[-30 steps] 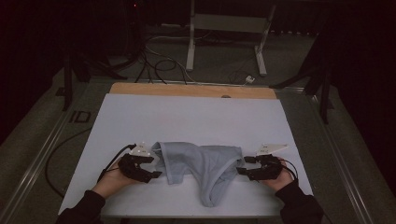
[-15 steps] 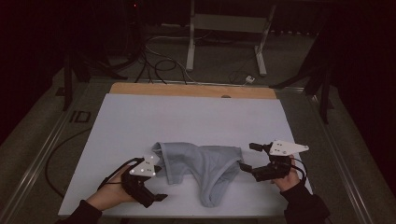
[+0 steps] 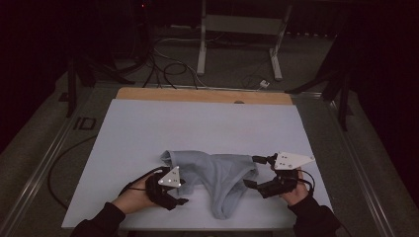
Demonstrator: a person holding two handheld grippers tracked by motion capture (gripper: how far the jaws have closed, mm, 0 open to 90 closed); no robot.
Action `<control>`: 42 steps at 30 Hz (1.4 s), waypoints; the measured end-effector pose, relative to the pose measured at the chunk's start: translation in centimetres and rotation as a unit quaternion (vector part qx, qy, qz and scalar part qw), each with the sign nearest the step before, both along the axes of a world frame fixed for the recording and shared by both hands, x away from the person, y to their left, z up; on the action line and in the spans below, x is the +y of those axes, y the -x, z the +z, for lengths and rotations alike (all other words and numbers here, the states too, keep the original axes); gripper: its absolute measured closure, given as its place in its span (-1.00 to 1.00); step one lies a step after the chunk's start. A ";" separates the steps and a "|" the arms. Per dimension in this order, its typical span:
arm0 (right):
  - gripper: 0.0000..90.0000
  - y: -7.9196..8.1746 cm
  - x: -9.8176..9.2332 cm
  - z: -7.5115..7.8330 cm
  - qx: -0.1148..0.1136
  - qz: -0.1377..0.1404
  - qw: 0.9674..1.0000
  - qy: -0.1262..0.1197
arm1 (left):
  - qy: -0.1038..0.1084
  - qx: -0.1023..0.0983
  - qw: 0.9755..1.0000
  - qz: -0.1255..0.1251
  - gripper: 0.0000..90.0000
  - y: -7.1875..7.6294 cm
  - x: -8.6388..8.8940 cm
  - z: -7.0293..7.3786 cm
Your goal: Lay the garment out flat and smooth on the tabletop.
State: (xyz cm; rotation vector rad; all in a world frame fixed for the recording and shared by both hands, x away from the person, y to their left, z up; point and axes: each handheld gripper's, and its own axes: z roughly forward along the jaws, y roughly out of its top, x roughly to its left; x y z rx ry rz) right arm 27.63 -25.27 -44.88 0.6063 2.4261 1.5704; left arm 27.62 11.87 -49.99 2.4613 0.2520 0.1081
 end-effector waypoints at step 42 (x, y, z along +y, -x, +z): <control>0.41 3.5 9.0 -3.5 0.062 0.266 0.948 0.161 | 0.051 -0.009 0.999 0.012 0.89 -0.7 0.7 1.6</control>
